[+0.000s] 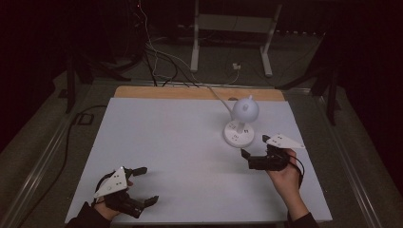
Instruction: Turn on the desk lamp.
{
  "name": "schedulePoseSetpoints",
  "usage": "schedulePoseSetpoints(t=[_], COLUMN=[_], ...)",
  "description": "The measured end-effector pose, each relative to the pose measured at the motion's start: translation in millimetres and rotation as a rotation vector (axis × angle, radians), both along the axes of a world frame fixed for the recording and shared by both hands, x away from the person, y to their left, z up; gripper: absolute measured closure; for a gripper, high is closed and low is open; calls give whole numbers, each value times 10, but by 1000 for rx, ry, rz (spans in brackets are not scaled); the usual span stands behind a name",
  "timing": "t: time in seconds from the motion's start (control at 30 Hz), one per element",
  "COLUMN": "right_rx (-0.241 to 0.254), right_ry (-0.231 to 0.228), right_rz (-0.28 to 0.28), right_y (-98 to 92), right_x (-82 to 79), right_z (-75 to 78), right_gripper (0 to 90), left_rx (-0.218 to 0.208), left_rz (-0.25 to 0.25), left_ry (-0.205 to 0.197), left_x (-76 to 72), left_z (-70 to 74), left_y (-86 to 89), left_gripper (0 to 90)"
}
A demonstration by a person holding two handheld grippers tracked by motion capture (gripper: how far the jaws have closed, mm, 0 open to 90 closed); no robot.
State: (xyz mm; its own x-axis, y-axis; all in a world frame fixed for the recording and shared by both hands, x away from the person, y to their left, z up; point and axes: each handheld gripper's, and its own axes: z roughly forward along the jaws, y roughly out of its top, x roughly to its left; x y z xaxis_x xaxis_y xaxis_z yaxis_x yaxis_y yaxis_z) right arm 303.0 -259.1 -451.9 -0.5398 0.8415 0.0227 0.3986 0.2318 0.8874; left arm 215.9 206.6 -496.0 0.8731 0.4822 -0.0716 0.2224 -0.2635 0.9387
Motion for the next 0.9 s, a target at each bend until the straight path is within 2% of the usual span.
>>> schedulePoseSetpoints(t=[0.03,0.23,0.47,0.6,0.7,0.73,0.83,0.9], right_rx=[-1,0,-1,16,19,28,40,60], right_ry=[1,16,21,15,30,43,43,64], right_rz=[-23,-59,-82,-104,-107,-114,-116,-123], right_y=[-15,-28,-15,-21,-21,-25,-33,-52], right_x=[51,172,290,358,409,439,463,506], right_z=[-18,-56,-65,-78,-105,-125,-146,-174], right_gripper=[4,3,4,3,3,2,2,2], left_rx=[1,0,-2,0,-3,-2,-1,-6], left_rz=[-1,-2,-1,-2,-2,-1,-3,-4], left_ry=[-1,-1,-1,0,0,0,0,2], left_x=[1,0,0,-1,0,0,-2,1], left_z=[1,2,2,1,3,2,3,3], left_y=[0,2,3,3,4,4,5,6], left_gripper=[4,3,3,3,3,3,3,4])
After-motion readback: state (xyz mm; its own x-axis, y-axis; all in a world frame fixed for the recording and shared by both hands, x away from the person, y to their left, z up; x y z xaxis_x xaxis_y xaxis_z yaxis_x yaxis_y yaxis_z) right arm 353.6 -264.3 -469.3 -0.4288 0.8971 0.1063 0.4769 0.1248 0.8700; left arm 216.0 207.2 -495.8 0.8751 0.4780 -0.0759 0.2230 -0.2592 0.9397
